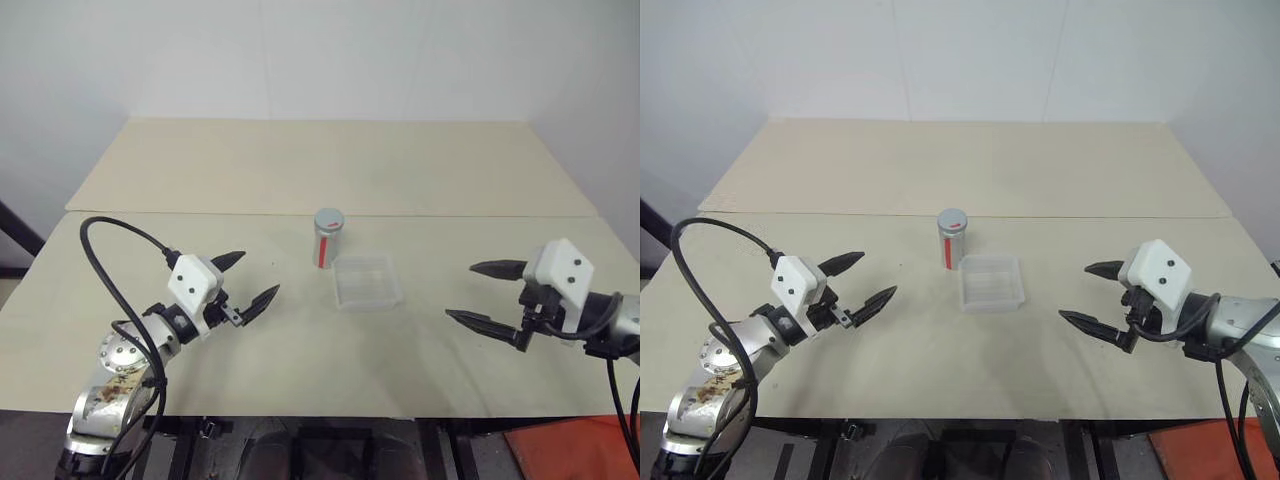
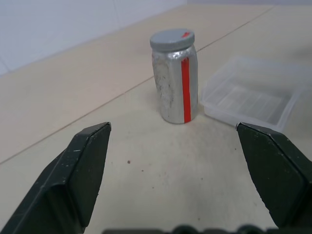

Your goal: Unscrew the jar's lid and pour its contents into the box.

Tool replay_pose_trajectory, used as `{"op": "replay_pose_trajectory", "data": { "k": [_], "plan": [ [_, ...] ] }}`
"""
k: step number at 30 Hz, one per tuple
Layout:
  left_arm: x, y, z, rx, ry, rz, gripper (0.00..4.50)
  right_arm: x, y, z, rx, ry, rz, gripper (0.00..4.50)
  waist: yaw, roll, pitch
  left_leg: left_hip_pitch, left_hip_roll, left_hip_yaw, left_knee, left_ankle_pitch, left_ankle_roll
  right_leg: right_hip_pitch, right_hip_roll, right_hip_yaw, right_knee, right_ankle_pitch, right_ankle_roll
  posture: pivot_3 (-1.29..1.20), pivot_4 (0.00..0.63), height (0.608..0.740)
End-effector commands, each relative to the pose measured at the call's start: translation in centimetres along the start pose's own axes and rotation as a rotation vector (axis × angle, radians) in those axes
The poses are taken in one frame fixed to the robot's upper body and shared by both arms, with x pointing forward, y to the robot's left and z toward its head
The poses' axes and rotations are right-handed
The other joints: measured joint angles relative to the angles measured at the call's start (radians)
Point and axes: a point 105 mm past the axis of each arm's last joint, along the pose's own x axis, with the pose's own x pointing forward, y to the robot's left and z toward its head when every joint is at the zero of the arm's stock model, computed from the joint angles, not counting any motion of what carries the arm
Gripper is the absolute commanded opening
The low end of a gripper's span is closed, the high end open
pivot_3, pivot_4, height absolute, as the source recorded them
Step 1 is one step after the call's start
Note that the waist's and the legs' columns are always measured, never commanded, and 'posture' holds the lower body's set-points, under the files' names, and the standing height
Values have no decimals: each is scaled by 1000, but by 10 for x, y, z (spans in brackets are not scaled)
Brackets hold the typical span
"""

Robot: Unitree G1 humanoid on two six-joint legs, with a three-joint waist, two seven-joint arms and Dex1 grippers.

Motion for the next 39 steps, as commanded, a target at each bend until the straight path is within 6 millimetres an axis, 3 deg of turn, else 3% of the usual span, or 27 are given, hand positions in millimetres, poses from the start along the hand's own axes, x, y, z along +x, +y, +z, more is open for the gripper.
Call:
{"op": "replay_pose_trajectory", "data": {
  "k": [1,10,22,35,39],
  "plan": [
    [2,1,11,18,-45,10,4464,-4,-3,12,-61,-28,-24,4500,0,0,0,0,0,0,0,0,0,0,0,0,0,0,0,0,150,740],
    [8,-2,14,-4,-58,14,4464,-2,-3,11,-65,-29,-41,4500,2,0,0,0,0,0,0,0,0,0,0,0,0,0,0,0,150,740],
    [76,-29,8,-68,-83,111,4464,18,-2,21,-52,-91,-50,4500,6,-1,0,-1,-1,0,0,0,0,0,0,0,0,0,0,0,150,740],
    [107,-34,10,-167,-118,241,4464,20,0,25,-50,-103,-55,4500,15,-1,1,-1,-1,0,0,0,0,0,0,0,0,0,0,0,150,740],
    [115,-37,8,-127,-115,251,4464,22,2,26,-53,-105,-53,4500,15,-1,1,-1,-1,0,0,0,1,0,0,0,0,0,0,0,150,740]
  ]
}}
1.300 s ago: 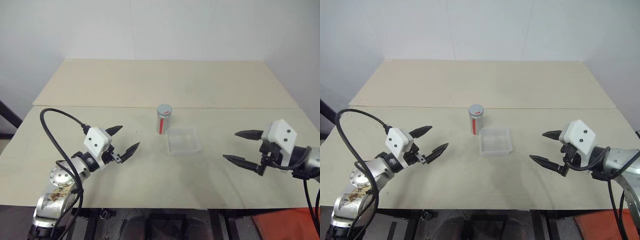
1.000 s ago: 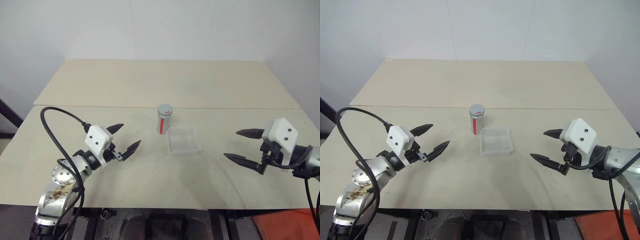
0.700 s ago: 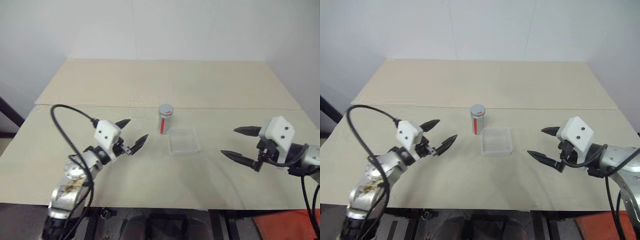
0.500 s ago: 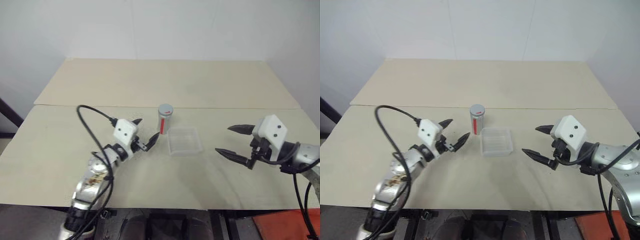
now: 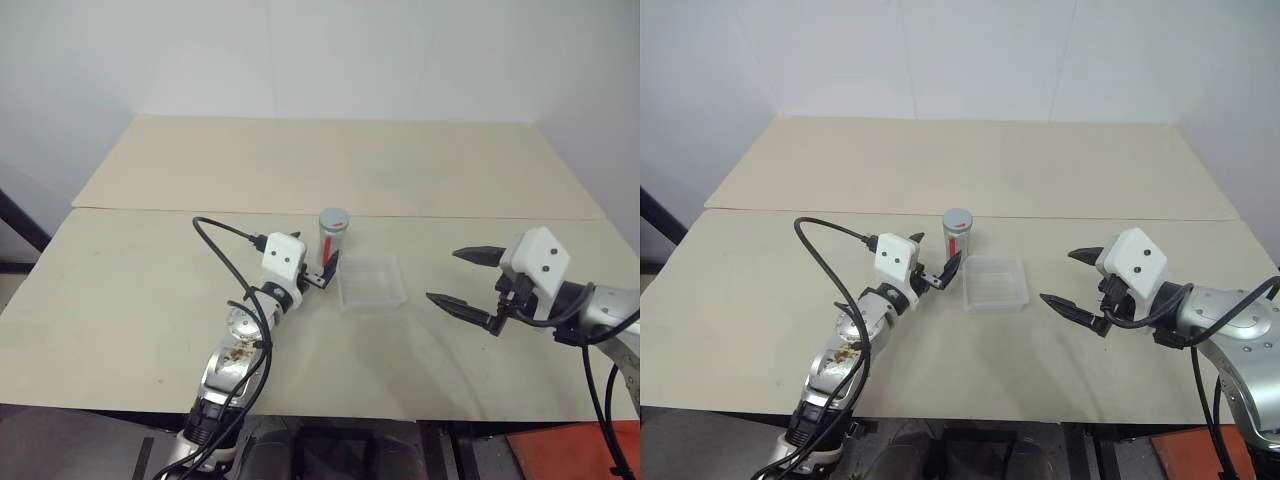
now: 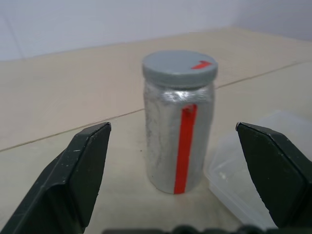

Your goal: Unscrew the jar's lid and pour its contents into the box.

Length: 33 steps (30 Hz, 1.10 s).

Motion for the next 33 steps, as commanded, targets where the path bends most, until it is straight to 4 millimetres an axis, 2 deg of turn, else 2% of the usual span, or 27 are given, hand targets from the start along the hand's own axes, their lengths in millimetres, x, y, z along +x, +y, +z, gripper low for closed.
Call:
{"op": "replay_pose_trajectory", "data": {
  "k": [1,5,11,22,31,33],
  "plan": [
    [8,-4,9,23,-51,12,4464,0,2,11,-37,-30,-7,4500,0,0,0,0,0,0,0,0,0,0,0,0,0,0,0,0,150,740],
    [15,-12,9,19,-69,-8,4464,0,2,11,-37,-26,-10,4500,3,0,0,-1,0,0,0,0,1,0,0,0,0,0,0,0,150,740],
    [29,-12,10,74,-71,57,4464,1,2,13,-50,-24,-10,4500,2,0,0,-1,0,0,0,-1,1,0,0,0,0,0,0,0,150,740],
    [47,-14,4,2,-59,111,4464,0,-1,15,-53,-25,-31,4500,2,-1,0,-1,0,0,0,-1,1,0,0,-1,0,0,0,0,150,740],
    [52,-15,-5,-30,-25,124,4464,-1,0,14,-47,-18,-41,4500,2,-1,1,-2,0,0,0,-1,1,0,0,-1,0,0,0,0,150,740],
    [52,-17,-5,-40,-34,111,4083,-1,0,14,-47,-18,-47,4500,2,-1,1,-2,0,0,0,-1,1,0,0,-1,0,0,0,0,150,740]
  ]
}}
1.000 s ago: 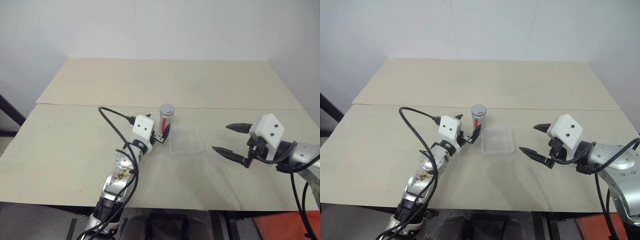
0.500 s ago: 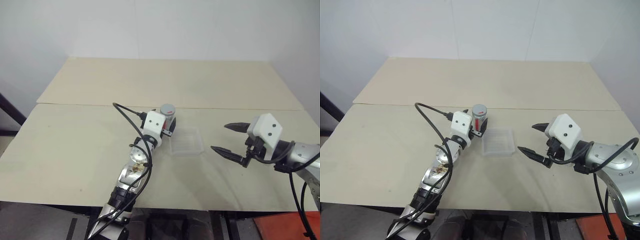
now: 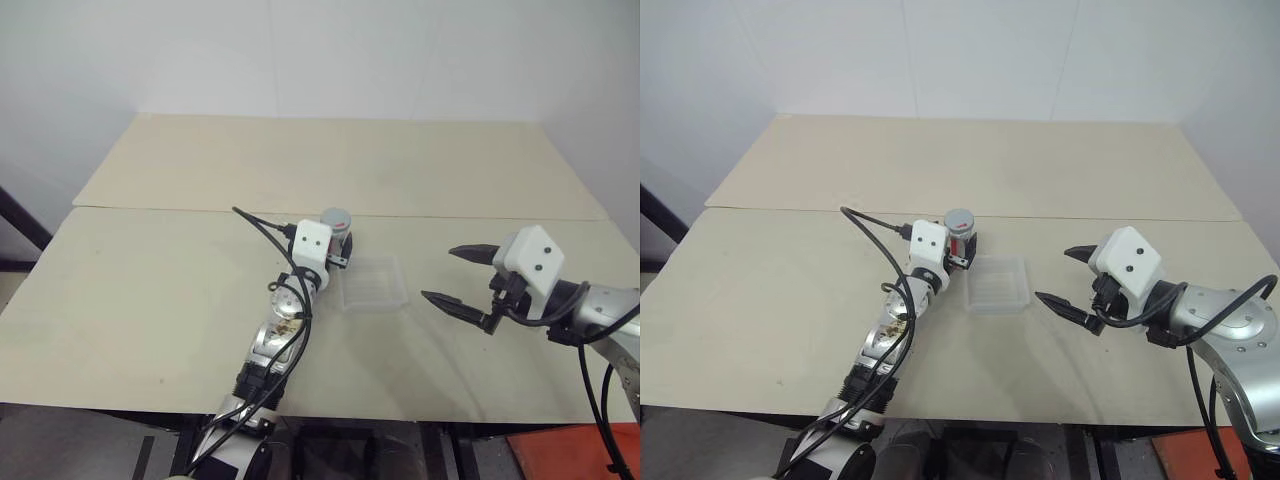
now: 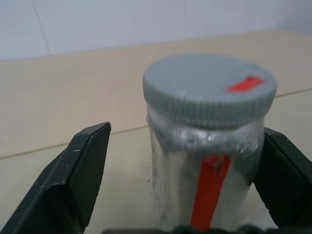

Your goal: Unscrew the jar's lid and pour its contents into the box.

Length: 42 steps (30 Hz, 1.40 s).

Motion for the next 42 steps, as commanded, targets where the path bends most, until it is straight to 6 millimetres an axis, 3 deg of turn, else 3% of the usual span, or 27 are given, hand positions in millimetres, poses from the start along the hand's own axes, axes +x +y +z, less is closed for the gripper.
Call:
{"op": "replay_pose_trajectory", "data": {
  "k": [1,8,14,19,24,29,31,35,42],
  "plan": [
    [3,-6,16,-13,-67,-30,3931,-5,-2,10,-39,-22,-34,4500,0,0,0,0,0,0,0,0,0,0,0,0,0,0,0,0,150,740],
    [3,-3,18,1,-77,-22,1886,-4,-4,9,-42,-17,-52,4500,-1,0,0,0,0,0,0,0,0,0,0,0,0,0,0,0,150,740],
    [-3,15,40,9,-173,-30,1894,-4,-3,13,-51,-26,-56,4500,-1,0,0,0,0,0,0,0,0,0,0,0,0,0,0,0,150,740],
    [-29,45,73,-82,-259,-168,1894,-2,0,33,-17,-123,-52,4500,-7,0,0,-2,1,0,0,1,-2,-2,0,0,1,0,0,0,150,740],
    [-57,44,66,-32,-205,-410,1894,22,14,68,64,-274,-8,4500,-29,1,-1,0,1,0,0,2,-3,-1,1,0,1,0,0,0,150,740],
    [-57,43,61,50,-192,-422,1894,55,19,100,210,-382,-8,4500,-23,1,0,1,0,-1,1,3,-4,-1,1,0,2,0,0,0,150,740],
    [-56,39,60,58,-195,-429,1894,67,19,105,262,-383,-18,4500,-23,1,-1,0,0,-1,1,3,-4,-1,1,0,4,0,0,0,150,740],
    [-55,32,61,48,-214,-440,1894,80,31,114,197,-393,7,4500,-26,1,-1,-2,-1,-1,0,3,-4,-2,1,-1,3,0,0,0,150,740],
    [-59,27,60,49,-220,-464,1894,101,28,116,167,-411,-72,4500,-33,1,-1,-3,-1,1,0,3,-5,-4,2,-1,3,0,0,0,150,740]
  ]
}}
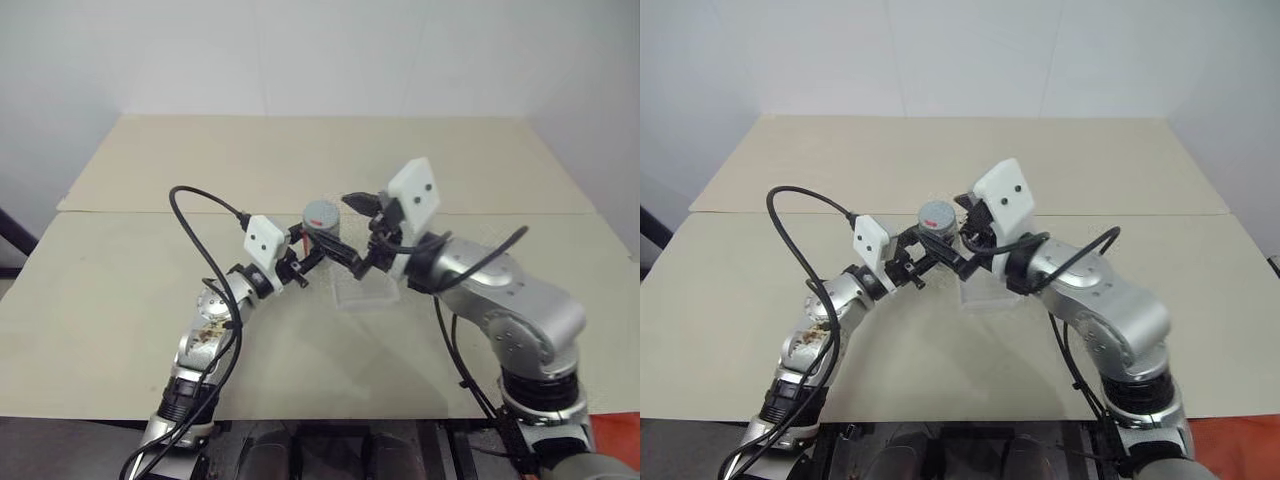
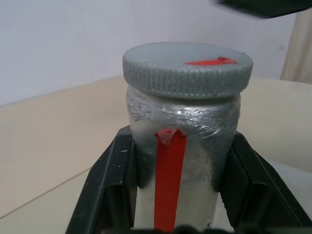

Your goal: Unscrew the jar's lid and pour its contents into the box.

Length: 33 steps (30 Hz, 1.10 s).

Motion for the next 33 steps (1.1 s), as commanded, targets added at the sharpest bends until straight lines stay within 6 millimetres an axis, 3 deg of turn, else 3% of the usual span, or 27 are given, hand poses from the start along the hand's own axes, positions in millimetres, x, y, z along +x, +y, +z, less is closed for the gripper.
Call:
{"op": "replay_pose_trajectory", "data": {
  "k": [1,21,24,28,33],
  "plan": [
    [-1,-2,13,40,-48,-12,1894,6,-2,12,-79,-70,-44,4500,-2,0,0,0,0,0,0,0,0,0,0,0,0,0,0,0,150,740],
    [1,-5,13,38,-60,-3,1894,19,-4,-8,-29,-53,-53,4500,-4,0,0,0,0,0,0,0,0,0,0,0,0,0,0,0,150,740],
    [0,-3,12,39,-57,1,1894,20,-4,-8,-21,-62,-55,3955,-5,0,0,0,0,0,0,0,0,0,0,0,0,0,0,0,150,740],
    [1,-5,11,33,-58,3,1894,20,-5,-9,-33,-61,-56,2790,-5,0,0,0,0,0,0,0,0,0,0,0,0,0,0,0,150,740],
    [-2,-8,12,35,-60,-21,1894,16,-4,-8,-40,-64,-18,2789,-8,0,0,0,0,0,0,0,0,0,0,0,0,0,0,0,150,740]
  ]
}}
